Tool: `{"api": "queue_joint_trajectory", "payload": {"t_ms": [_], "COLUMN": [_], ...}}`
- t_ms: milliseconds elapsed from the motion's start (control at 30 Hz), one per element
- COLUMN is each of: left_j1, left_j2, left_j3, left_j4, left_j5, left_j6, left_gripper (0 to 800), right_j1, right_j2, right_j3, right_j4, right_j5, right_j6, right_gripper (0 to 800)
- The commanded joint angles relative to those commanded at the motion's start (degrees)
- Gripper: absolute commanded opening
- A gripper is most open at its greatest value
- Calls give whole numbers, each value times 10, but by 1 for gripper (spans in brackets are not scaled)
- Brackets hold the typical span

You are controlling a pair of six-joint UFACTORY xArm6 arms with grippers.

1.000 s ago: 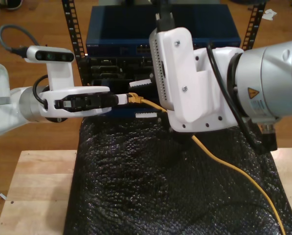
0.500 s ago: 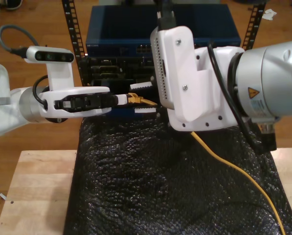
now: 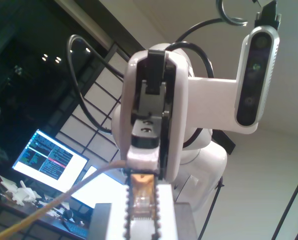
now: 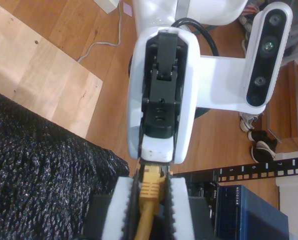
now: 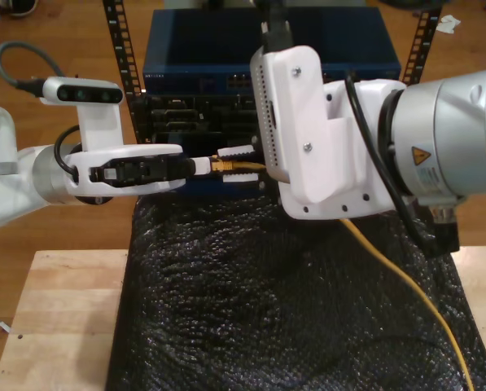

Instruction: Grab the cable and plug it in

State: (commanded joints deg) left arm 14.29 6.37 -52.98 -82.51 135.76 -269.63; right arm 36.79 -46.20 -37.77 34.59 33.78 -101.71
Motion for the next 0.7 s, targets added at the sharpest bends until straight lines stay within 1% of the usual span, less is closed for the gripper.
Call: {"api": "queue_joint_trajectory", "payload": {"t_ms": [333,400,467,500,567,600,633,667,700], "left_j1": [0,0,0,-1,-1,-1,-1,-1,0], "left_j2": [0,0,0,1,2,2,2,2,2], "left_j3": [0,0,0,0,0,0,0,1,4], "left_j4": [0,0,0,1,2,2,2,2,0], "left_j5": [2,2,2,3,3,3,3,3,3], "left_j6": [0,0,0,-1,-1,-1,-2,-3,-1], "left_gripper": [3,3,3,8,43,103,205,359,552], "right_j1": [1,1,1,1,1,1,1,1,1], "right_j2": [1,1,1,1,1,1,1,1,1], "right_j3": [1,1,1,1,3,4,4,4,4], "right_j4": [6,6,7,10,13,14,14,14,14], "right_j5": [0,0,0,0,0,0,0,0,0], "right_j6": [-1,-1,-1,-1,-1,-1,-1,0,0], "right_gripper": [152,122,53,38,20,10,8,6,3]}}
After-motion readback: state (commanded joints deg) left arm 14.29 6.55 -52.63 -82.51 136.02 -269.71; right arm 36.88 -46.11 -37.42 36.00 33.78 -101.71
